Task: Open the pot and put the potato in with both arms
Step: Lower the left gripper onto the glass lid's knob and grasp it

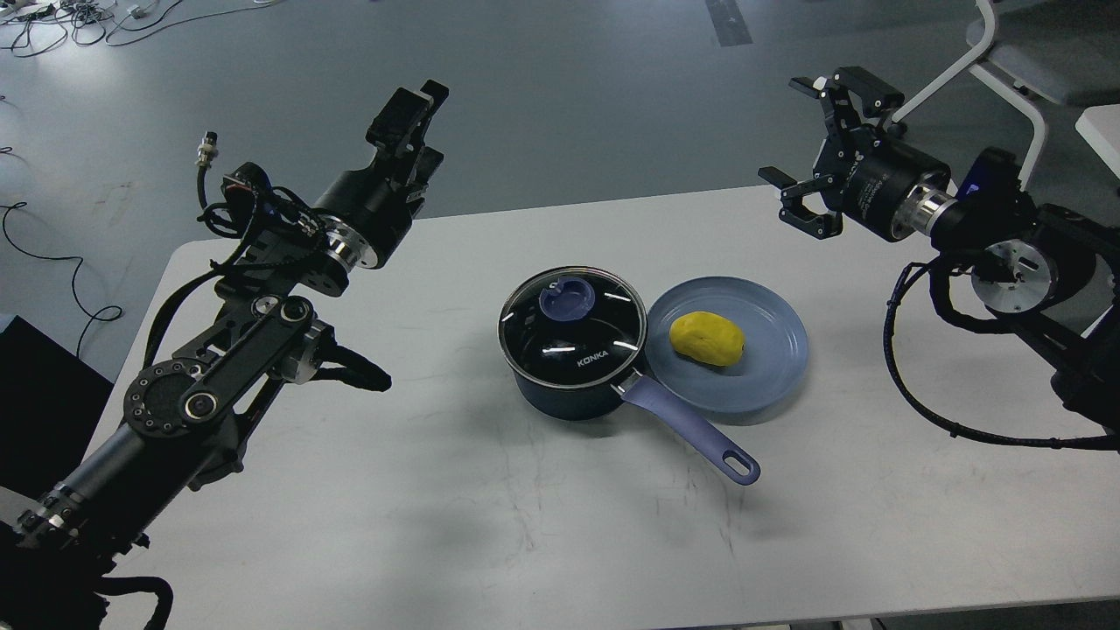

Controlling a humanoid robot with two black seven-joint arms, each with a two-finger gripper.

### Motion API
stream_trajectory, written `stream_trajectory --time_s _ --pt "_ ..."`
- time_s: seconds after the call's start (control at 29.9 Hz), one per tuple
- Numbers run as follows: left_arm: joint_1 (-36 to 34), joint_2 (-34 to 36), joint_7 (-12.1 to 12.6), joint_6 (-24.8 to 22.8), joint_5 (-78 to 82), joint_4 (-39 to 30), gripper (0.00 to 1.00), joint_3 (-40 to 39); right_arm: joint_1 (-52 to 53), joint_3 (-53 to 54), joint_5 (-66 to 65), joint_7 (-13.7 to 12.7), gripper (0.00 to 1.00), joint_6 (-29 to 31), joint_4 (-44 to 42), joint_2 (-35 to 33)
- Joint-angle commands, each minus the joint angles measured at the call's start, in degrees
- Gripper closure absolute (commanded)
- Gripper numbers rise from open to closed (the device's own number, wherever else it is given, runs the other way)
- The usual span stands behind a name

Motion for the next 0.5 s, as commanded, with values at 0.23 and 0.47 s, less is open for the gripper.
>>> stream_trajectory --time_s 0.23,0.47 --pt "-7.30 2.12 -0.03 6.51 39.19 -2.79 0.01 9.62 -2.15 0.28 0.18 -0.37 0.00 -0.18 -3.46 -0.30" --pt "-8.88 2.48 -0.38 7.14 51.16 -2.35 0.01 19.73 -2.15 0.28 0.18 -0.37 0.00 -0.18 -6.89 0.05"
